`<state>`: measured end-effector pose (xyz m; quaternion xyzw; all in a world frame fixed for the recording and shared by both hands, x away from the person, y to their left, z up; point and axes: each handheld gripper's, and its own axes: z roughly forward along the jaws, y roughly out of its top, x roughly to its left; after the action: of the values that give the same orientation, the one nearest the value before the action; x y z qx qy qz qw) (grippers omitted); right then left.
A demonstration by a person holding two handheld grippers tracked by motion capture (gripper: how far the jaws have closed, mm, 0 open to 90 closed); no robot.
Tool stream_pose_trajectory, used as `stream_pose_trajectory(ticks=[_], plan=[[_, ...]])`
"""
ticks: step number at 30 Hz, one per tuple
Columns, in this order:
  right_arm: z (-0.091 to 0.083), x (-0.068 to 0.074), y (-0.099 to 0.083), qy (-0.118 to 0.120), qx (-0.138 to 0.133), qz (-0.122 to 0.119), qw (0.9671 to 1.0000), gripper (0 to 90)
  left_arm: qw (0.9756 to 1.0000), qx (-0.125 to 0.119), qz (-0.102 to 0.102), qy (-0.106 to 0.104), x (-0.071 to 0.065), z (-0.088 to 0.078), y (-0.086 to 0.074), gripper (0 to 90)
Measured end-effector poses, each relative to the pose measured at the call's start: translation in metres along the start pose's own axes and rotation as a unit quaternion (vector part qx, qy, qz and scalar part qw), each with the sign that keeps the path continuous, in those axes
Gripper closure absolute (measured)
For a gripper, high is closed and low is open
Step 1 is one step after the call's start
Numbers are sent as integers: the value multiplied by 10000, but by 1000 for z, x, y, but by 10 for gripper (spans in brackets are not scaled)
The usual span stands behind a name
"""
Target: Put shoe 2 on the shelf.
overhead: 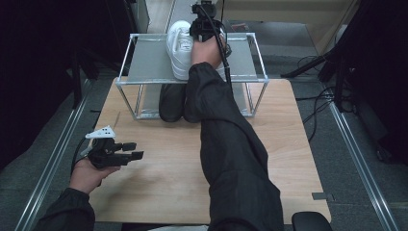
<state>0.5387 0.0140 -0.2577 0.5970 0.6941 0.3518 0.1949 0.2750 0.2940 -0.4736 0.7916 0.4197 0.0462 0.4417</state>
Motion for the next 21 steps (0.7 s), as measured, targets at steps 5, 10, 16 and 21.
stream_pose_trajectory(ticks=[5, 10, 16, 21], plan=[[11, 13, -3, -232, 42, 79, 9997, 753, 10000, -23, -25, -45, 1, 2, 2, 433], [18, 19, -10, -317, 47, 89, 9994, 736, 10000, -14, -24, -23, 0, 3, 3, 433], [18, 20, -11, -311, 83, 81, 9994, 690, 10000, 44, 41, -39, -3, 5, 3, 433], [17, 20, -12, -206, 131, -29, 9997, 614, 10000, 71, 43, -27, -1, 5, 2, 433]])
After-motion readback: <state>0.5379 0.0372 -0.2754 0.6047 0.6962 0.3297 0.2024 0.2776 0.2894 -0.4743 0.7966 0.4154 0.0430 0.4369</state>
